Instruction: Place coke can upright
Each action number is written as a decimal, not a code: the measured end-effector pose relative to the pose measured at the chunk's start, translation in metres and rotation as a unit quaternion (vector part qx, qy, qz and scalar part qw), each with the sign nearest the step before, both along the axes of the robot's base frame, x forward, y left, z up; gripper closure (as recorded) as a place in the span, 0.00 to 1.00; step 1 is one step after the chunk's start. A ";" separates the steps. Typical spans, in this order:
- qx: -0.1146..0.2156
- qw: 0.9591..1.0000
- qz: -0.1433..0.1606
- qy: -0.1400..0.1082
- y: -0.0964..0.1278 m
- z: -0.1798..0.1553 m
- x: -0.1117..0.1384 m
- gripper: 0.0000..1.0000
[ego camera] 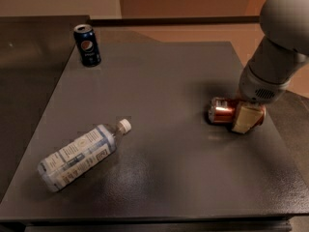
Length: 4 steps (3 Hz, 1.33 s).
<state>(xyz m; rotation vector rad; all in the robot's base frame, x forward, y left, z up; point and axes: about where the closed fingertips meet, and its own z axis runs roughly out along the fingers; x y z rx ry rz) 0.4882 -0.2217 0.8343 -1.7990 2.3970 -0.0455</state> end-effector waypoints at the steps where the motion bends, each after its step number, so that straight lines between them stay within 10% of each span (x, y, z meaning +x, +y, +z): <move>1: -0.006 0.999 0.028 -0.019 0.009 0.013 0.006 0.88; 3: -0.021 0.989 0.127 -0.070 0.031 0.042 0.028 1.00; 4: -0.044 0.971 0.212 -0.099 0.045 0.050 0.043 1.00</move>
Offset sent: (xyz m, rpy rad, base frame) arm 0.0316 0.0320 0.0513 -0.0381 -0.1411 0.2395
